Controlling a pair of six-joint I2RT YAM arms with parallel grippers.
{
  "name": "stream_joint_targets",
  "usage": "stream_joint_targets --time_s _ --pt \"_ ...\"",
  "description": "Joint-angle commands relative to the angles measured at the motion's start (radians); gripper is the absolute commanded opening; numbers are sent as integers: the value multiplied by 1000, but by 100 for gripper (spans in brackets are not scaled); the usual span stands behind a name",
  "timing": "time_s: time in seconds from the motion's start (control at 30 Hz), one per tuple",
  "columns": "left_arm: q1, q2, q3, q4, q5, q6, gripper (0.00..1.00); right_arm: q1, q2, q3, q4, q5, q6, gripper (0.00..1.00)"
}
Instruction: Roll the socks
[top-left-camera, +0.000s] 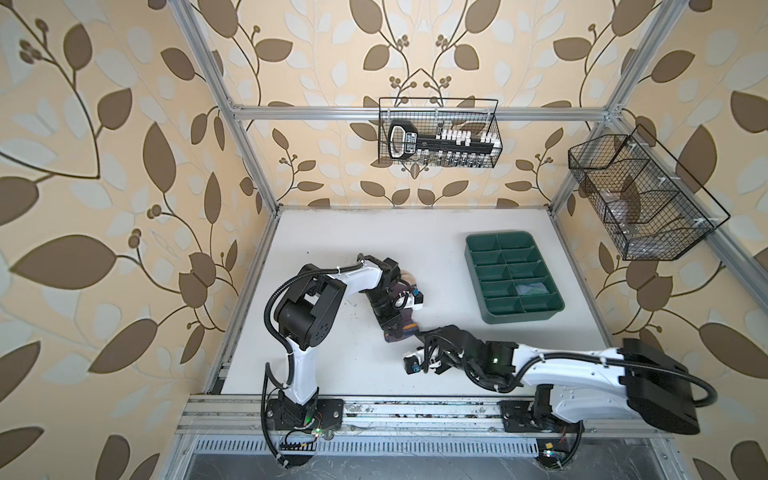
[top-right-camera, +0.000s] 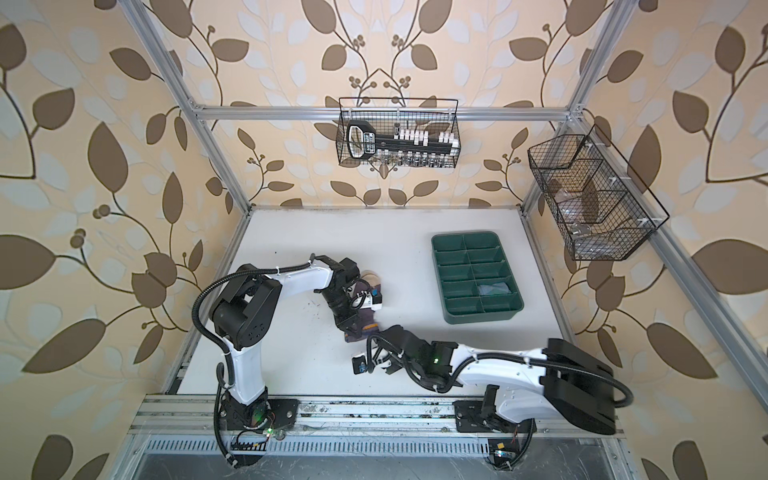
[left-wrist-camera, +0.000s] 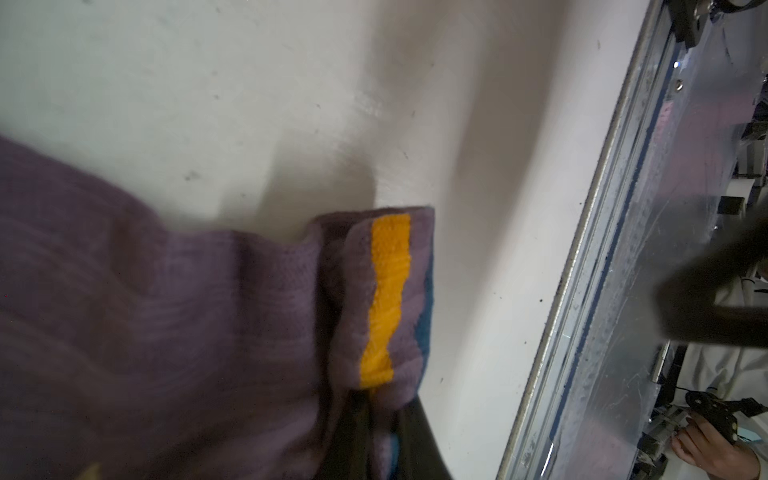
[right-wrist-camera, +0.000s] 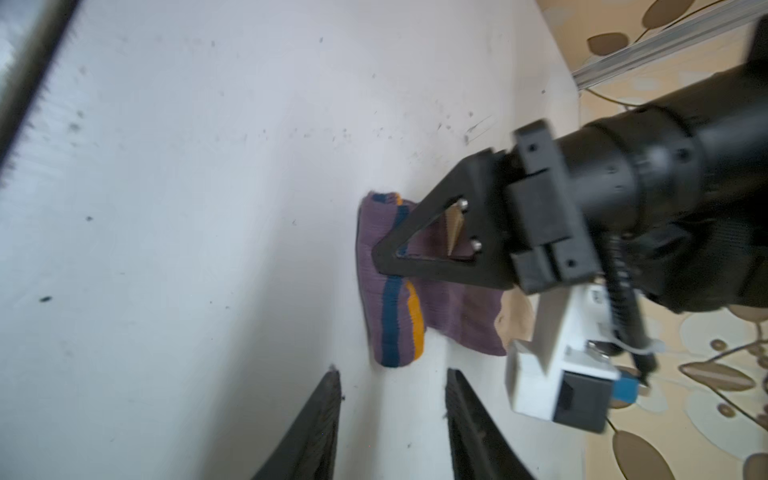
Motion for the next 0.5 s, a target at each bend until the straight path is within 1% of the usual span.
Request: stream_joint_targets --time_s 0.0,0.1,0.2,0.47 --pt "1 40 -14 0 -76 0 13 -1 110 24 136 44 -73 43" --pt "1 40 -13 1 -77 -2 13 -24 220 65 176 27 -74 43" --pt "2 41 -13 1 -79 -2 13 -51 289 100 200 5 -68 42" --pt "4 56 -1 -3 -83 -8 15 -69 342 117 176 -36 -59 38"
